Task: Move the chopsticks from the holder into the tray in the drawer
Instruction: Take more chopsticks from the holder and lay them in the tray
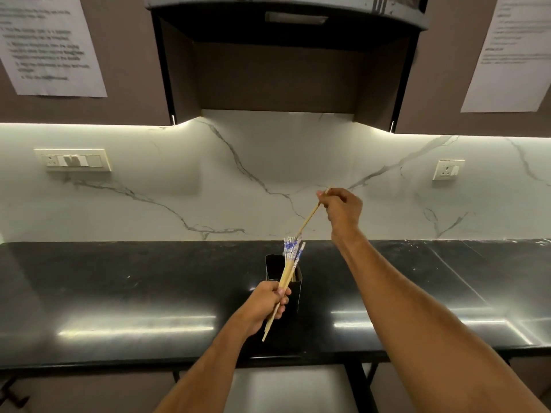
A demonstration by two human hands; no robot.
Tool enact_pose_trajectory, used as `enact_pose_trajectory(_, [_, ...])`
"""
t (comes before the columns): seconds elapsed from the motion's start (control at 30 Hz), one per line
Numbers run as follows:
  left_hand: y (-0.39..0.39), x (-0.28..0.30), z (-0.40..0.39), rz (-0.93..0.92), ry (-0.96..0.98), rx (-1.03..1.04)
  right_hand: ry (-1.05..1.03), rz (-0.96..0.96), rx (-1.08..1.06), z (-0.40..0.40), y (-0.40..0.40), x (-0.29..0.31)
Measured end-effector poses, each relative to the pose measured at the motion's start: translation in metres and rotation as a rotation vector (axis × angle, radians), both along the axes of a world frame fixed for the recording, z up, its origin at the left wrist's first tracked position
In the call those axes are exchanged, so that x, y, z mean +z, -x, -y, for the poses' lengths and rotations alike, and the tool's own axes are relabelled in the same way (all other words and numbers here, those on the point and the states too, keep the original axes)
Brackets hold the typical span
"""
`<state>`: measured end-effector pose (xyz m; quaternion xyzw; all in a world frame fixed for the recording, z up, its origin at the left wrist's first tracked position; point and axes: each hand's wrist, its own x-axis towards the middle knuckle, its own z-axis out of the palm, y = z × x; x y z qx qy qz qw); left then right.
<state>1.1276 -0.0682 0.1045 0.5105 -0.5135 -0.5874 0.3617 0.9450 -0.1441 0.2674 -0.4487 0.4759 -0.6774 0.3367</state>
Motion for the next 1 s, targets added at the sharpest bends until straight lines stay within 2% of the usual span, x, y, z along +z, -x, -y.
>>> enact_pose_trajectory(0.07, [0.001,0.002,-0.006,-0.045,-0.055,0.070,0.117,-0.099,-0.098,-0.012,0.002,0.006])
enact_pose_trajectory(0.17, [0.006,0.015,-0.008,-0.184,-0.130,0.191,0.152,-0.216,-0.094,-0.029,0.001,-0.004])
enact_pose_trajectory(0.33, [0.021,0.047,-0.004,-0.390,-0.175,0.313,-0.059,-0.102,-0.008,-0.051,-0.012,-0.046])
enact_pose_trajectory(0.43, [0.033,0.065,0.004,-0.469,-0.150,0.386,-0.161,-0.107,-0.005,-0.058,-0.027,-0.074])
enact_pose_trajectory(0.57, [0.046,0.078,0.019,-0.438,-0.115,0.548,-0.235,-0.254,-0.102,-0.061,-0.036,-0.102])
enact_pose_trajectory(0.77, [0.052,0.073,0.032,-0.375,-0.108,0.752,-0.320,-0.362,-0.046,-0.065,-0.030,-0.121])
enact_pose_trajectory(1.0, [0.059,0.066,0.037,-0.357,-0.101,0.773,-0.347,-0.362,0.126,-0.070,-0.028,-0.131])
